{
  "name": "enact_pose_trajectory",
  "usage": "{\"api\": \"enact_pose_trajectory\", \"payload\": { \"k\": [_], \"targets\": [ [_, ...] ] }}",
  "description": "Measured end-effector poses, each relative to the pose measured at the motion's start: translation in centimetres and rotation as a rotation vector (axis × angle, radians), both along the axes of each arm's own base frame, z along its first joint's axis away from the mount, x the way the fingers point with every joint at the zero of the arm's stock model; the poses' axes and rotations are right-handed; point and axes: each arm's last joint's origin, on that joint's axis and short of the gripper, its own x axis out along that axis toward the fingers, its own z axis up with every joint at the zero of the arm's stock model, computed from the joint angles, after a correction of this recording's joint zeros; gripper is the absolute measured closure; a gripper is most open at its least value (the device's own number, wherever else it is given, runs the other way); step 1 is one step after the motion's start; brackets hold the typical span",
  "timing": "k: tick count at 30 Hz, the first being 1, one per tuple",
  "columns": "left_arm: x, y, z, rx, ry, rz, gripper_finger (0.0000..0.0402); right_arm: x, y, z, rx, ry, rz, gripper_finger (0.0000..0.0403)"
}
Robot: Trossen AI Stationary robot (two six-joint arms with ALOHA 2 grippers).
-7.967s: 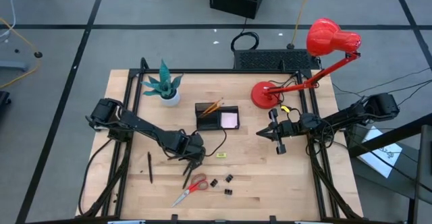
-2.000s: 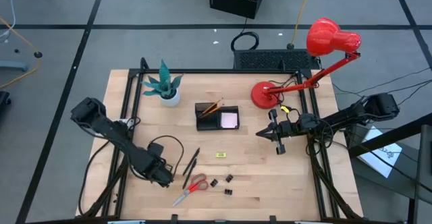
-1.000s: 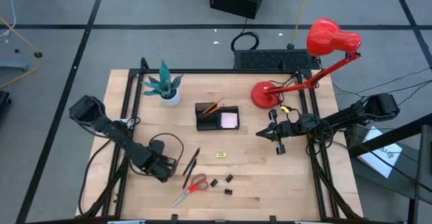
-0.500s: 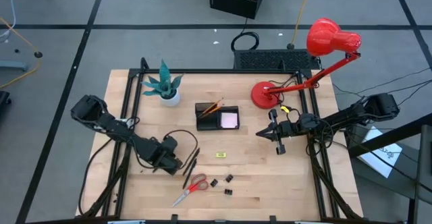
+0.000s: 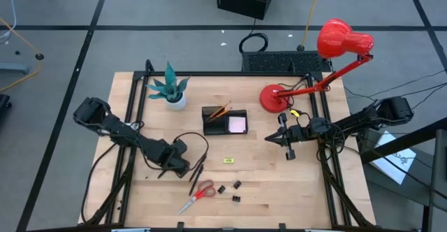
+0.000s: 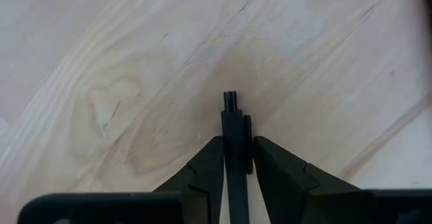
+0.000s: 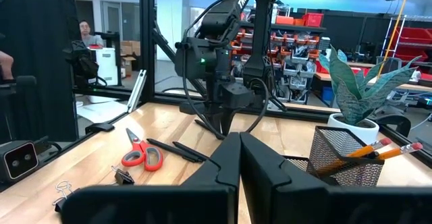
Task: Pick and place office supplies into organizer
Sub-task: Put the black pen into the black desk organizer
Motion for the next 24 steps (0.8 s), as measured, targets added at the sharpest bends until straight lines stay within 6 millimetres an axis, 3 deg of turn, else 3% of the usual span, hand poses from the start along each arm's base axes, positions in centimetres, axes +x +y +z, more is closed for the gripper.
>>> {"api": "enact_pose_trajectory", "payload": {
  "k": [9,17,24],
  "targets": [
    [0.4,0.0,0.8,0.033,-0.101,-0.066,0.031,0.0,0.0,0.0,0.0,0.0,0.0,0.0399],
    [1.0,0.7,3.3,0.116,-0.298,-0.094,0.0309,0.0,0.0,0.0,0.0,0.0,-0.001,0.0399],
    [-0.3,1.4,4.2,-0.004,-0.186,-0.093,0.0309,0.0,0.0,0.0,0.0,0.0,-0.001,0.0399]
  ]
}}
